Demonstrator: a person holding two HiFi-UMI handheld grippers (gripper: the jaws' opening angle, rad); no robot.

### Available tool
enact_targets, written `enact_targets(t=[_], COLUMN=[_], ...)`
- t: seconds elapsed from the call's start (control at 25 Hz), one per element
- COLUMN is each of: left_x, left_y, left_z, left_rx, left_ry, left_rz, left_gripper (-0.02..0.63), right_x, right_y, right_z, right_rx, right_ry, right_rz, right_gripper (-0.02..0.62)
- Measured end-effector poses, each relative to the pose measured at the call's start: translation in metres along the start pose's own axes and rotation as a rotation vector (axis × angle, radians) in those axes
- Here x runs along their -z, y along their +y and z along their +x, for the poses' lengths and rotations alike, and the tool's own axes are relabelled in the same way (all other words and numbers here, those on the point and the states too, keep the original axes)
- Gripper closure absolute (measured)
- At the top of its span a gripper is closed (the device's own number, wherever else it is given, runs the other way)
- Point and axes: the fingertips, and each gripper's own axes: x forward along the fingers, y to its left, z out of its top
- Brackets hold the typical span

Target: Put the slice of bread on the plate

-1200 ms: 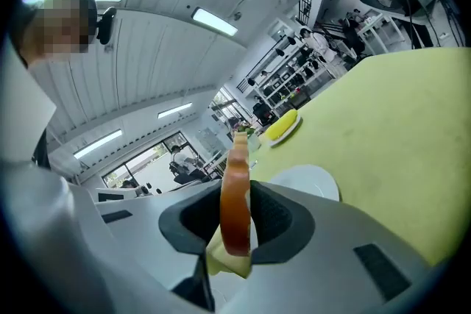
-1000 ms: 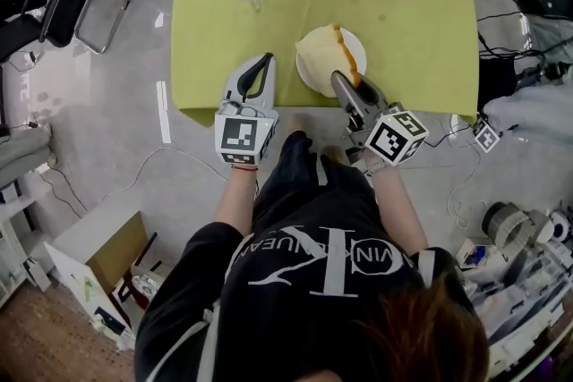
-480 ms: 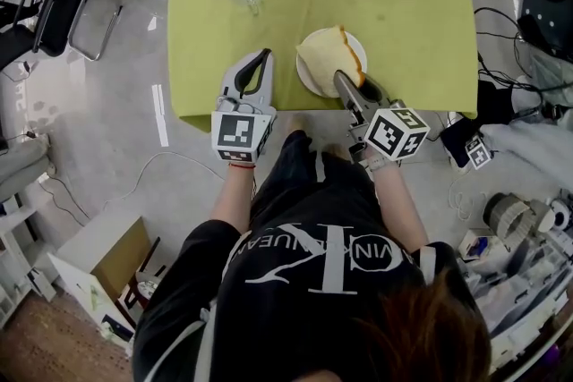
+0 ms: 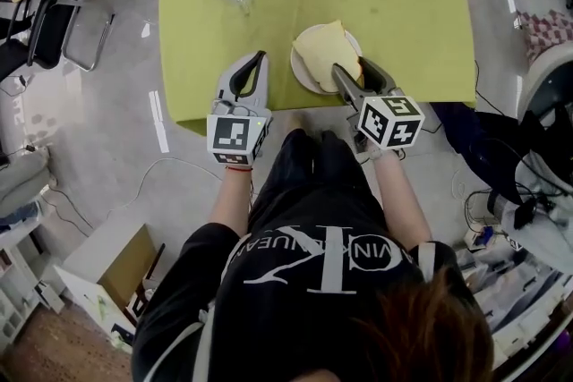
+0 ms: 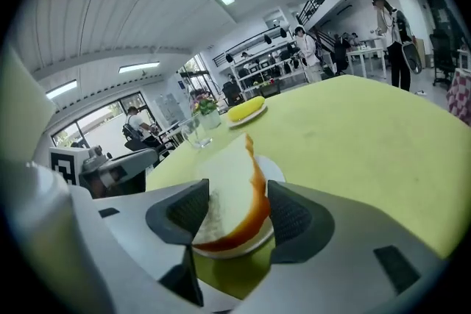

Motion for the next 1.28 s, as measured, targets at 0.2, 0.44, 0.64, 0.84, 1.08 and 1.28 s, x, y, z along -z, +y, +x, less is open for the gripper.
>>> enact_targets(t=[0.2,0.44,0.64,0.84,1.08,1.28], left_x=[0.002,0.001,-0.009,-0.02,-0.035,-0.049], left_y=[-0.007,-0.01,-0.01,-0.011,-0.011,-0.012], left_z=[-0.006,-0.015,-0.018,-0.019,-0.024,-0.029], left_rx=[-0.014,-0.041,-0.067,-0.082,-0.113,-0.133], left_ry=[0.008,0.001,-0.022,-0.045,-0.082,-0.118], left_rz=[-0.018,-0.028,-0.044,-0.06,-0.056,-0.056], left_gripper=[0.605,0.605,0.606,0.604,0.604,0.606], right_x=[0.001,-0.001,-0.015,-0.03,-0.043,-0.059], right_y=[-0.003,-0.005,0.0,0.001,-0.007,-0.01], right_z=[0.001,0.002,-0.005,-0.023,-0.051,-0.071], right_rx=[0.001,0.015,-0.035,-0.067,-0.07,-0.068], right_ry=[0.004,0.012,-0.043,-0.109,-0.17,-0.227], right_rz=[-0.026,-0.109,-0.122,-0.144,-0.208,-0.254], right_gripper=[0.344,0.337,0.341,0.41,0.523,0.585])
